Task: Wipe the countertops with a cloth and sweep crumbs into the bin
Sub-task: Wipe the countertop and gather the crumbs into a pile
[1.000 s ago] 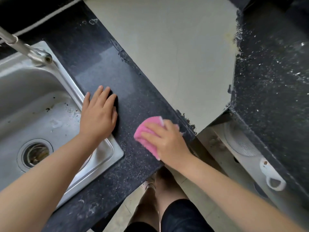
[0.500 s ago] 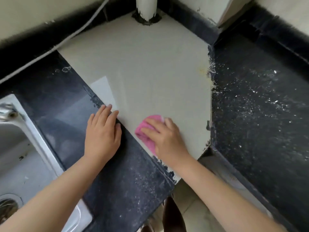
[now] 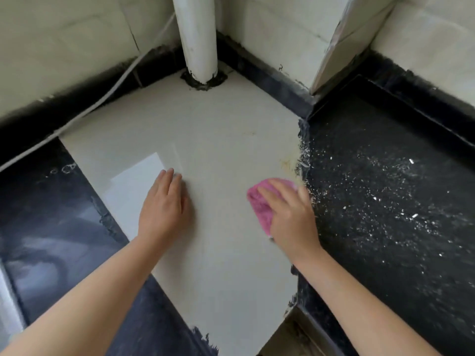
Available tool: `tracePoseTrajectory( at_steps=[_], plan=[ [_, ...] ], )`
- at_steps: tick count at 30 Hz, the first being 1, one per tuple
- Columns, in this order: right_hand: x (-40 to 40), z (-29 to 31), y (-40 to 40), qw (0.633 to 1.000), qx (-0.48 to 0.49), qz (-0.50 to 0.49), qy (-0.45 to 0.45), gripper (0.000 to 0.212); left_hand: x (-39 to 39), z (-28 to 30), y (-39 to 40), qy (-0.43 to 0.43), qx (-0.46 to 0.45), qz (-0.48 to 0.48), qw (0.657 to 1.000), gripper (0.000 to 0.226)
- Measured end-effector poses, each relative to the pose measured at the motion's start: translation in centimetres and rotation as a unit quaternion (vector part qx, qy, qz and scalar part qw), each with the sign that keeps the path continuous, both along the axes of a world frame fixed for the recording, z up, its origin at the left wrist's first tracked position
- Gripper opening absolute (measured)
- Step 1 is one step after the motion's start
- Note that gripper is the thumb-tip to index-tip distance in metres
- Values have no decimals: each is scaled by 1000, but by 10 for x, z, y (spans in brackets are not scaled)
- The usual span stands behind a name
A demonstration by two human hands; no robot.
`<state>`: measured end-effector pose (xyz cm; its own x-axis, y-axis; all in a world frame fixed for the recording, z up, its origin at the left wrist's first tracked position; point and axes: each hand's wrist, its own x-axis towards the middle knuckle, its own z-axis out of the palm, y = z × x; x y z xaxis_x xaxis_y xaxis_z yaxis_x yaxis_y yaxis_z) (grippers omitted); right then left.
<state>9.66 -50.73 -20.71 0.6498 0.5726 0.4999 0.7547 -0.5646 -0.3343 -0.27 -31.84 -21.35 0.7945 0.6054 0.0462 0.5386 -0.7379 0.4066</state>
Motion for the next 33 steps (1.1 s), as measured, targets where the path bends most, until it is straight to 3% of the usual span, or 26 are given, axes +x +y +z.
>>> tracePoseTrajectory(
  at_steps=[7, 11, 13, 15, 16, 19, 22, 27, 33],
  plan=[
    [11, -15, 49, 994, -59, 78, 48, 35, 30, -8, 31, 18, -5, 37, 999, 36],
    [54, -25, -8, 995, -87, -1, 44, 35, 29, -5, 37, -16, 42, 18, 999, 17],
    [63, -22, -29, 996, -72, -31, 46, 41, 30, -6, 37, -13, 38, 16, 999, 20],
    [56, -11, -19, 999, -30, -16, 14, 24, 29, -10, 39, -4, 26, 27, 999, 29],
    [50, -7, -5, 1000, -6, 4, 5, 25, 28, -12, 39, -2, 24, 32, 999, 35],
    [35, -2, 55, 997, 30, 72, 21, 48, 26, -15, 41, 11, 19, 30, 999, 49],
    [38, -13, 94, 996, -41, 75, 33, 44, 27, -16, 46, 16, 14, 21, 1000, 49],
    [29, -19, 81, 988, -147, 31, 24, 49, 26, -17, 45, 9, 26, 14, 1000, 50],
    [52, -25, 42, 994, -105, -26, 20, 38, 28, -17, 46, 5, 25, 16, 1000, 46]
  ],
)
